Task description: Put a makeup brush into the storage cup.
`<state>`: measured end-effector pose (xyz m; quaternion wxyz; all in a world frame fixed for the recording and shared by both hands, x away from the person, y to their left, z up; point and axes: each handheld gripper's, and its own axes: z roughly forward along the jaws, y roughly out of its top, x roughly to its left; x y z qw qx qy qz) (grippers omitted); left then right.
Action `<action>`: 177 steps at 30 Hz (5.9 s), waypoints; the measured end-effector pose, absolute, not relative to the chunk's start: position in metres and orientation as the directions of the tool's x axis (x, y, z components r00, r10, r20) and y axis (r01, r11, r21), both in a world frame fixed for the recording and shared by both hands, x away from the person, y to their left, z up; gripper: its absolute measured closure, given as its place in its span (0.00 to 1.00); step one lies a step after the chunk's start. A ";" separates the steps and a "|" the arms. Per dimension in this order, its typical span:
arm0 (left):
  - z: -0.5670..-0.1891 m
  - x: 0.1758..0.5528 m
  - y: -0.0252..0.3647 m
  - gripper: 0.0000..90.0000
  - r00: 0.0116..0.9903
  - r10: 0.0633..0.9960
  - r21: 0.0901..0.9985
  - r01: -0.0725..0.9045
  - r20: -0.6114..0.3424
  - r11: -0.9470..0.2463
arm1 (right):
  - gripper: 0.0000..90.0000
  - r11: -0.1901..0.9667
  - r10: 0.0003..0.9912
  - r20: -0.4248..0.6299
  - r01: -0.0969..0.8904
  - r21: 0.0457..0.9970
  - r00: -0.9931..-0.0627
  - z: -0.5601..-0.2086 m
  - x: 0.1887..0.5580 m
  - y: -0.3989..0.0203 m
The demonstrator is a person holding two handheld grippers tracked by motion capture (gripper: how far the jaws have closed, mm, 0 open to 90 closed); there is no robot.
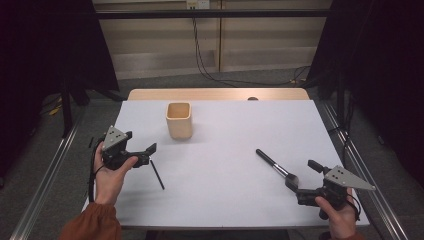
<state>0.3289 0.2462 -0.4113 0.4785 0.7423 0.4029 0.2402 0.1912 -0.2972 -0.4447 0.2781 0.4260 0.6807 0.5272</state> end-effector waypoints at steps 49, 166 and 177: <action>-0.423 0.378 0.221 0.11 0.447 0.894 0.329 0.851 -0.042 -0.410 | 0.00 0.086 0.870 0.076 0.301 0.950 -0.488 -0.446 0.192 -0.297; -0.424 0.382 0.245 0.96 0.463 0.865 0.348 0.857 -0.193 -0.381 | 0.00 0.075 0.872 0.083 0.299 0.951 -0.482 -0.447 0.192 -0.297; -0.418 0.366 0.251 0.96 0.528 0.826 0.514 0.774 -0.199 -0.370 | 0.00 0.063 0.876 0.090 0.298 0.953 -0.474 -0.448 0.192 -0.298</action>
